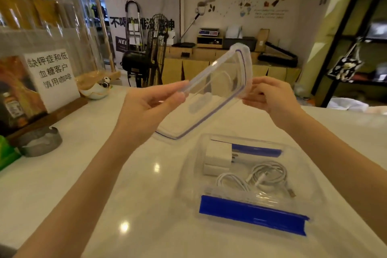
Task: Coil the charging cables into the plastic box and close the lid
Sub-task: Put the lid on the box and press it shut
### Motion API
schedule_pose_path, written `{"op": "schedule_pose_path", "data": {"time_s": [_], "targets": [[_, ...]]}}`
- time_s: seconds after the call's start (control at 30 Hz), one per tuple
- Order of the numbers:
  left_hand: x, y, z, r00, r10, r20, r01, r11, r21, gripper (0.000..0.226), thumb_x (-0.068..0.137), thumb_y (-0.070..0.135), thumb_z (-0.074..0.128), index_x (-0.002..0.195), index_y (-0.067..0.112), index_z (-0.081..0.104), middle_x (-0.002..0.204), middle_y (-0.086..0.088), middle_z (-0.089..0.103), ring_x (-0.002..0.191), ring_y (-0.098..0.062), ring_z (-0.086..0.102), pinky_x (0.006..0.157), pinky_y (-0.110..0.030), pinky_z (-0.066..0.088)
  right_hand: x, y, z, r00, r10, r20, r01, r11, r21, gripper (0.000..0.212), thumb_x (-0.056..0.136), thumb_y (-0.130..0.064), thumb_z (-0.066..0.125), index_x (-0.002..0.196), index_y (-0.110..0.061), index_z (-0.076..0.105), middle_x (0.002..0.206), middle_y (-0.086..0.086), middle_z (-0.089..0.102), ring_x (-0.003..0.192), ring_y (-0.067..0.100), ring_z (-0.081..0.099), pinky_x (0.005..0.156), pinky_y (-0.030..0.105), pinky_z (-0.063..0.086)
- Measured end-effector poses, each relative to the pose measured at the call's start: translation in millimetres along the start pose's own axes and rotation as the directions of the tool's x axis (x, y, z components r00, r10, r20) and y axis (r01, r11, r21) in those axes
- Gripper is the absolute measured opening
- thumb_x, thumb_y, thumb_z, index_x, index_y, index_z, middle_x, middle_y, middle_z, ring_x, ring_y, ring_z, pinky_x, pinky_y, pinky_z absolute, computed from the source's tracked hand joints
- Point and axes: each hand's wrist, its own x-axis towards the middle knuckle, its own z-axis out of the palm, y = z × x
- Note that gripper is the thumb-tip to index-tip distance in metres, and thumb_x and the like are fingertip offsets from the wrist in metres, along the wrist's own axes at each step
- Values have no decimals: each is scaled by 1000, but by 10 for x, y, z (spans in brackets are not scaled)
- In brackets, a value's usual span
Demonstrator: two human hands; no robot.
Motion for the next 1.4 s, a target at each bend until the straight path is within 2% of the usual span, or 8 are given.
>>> {"op": "schedule_pose_path", "data": {"time_s": [0.2, 0.3, 0.37, 0.7, 0.9, 1.2, 1.3, 1.4], "targets": [[-181, 82, 433, 904, 177, 389, -276, 936, 216, 35, 79, 20, 62, 112, 28, 55, 105, 14, 60, 100, -1, 57, 85, -11, 46, -455, 126, -530, 985, 160, -59, -144, 966, 214, 23, 92, -24, 45, 80, -15, 63, 81, 1, 66, 81, 16, 62, 74, 27, 49], [-317, -9, 602, 805, 237, 544, -411, 884, 222, 34, 79, 21, 64, 113, 28, 61, 110, 7, 64, 102, -3, 52, 87, -16, 45, -651, 242, -679, 990, 124, -71, -123, 992, 10, 16, 89, -23, 52, 94, -14, 64, 86, -2, 66, 74, 4, 64, 70, 17, 49], [-407, -64, 669, 771, 226, 596, -421, 883, 209, 30, 78, 21, 64, 108, 28, 65, 111, 4, 65, 103, -4, 51, 84, -17, 46, -745, 355, -717, 989, 95, -115, -104, 991, -82, 15, 83, -21, 60, 96, -16, 64, 96, -2, 66, 84, 6, 64, 82, 27, 51], [-604, -156, 688, 729, 201, 654, -400, 900, 170, 26, 79, 37, 54, 102, 33, 66, 111, 11, 64, 104, -4, 53, 83, -20, 48, -1040, 621, -751, 977, 33, -209, -67, 985, -159, 26, 82, -20, 62, 108, -16, 62, 93, -11, 63, 83, 7, 62, 57, 16, 51], [-689, -215, 664, 816, 194, 545, -349, 917, 195, 37, 77, 38, 59, 112, 26, 62, 108, 8, 63, 100, 1, 53, 86, -12, 44, -1071, 645, -757, 985, -1, -174, -27, 986, -163, 25, 84, -20, 59, 110, -19, 60, 94, -15, 60, 82, 4, 60, 52, 8, 50], [-756, -279, 679, 855, 162, 493, -322, 910, 259, 36, 74, 42, 61, 106, 27, 66, 117, 15, 61, 110, 3, 54, 93, -19, 45, -1052, 618, -832, 993, -12, -116, -37, 912, -409, 25, 82, -29, 61, 106, -25, 60, 113, -3, 61, 102, 16, 56, 86, 38, 52], [-742, -265, 678, 867, 148, 476, -300, 917, 263, 38, 70, 45, 63, 103, 27, 68, 113, 16, 61, 108, 5, 55, 91, -18, 45, -1082, 551, -829, 970, -210, -123, 82, 758, -647, 26, 81, -32, 62, 105, -23, 64, 124, -1, 59, 112, 15, 51, 92, 39, 47], [-746, -251, 671, 858, 168, 486, -331, 904, 272, 43, 68, 48, 64, 105, 25, 68, 114, 16, 60, 110, 5, 53, 92, -19, 45, -1309, 407, -746, 902, -417, 107, 391, 688, -612, 24, 84, -36, 56, 104, -25, 63, 113, -7, 61, 105, 4, 53, 89, 30, 49]]}}
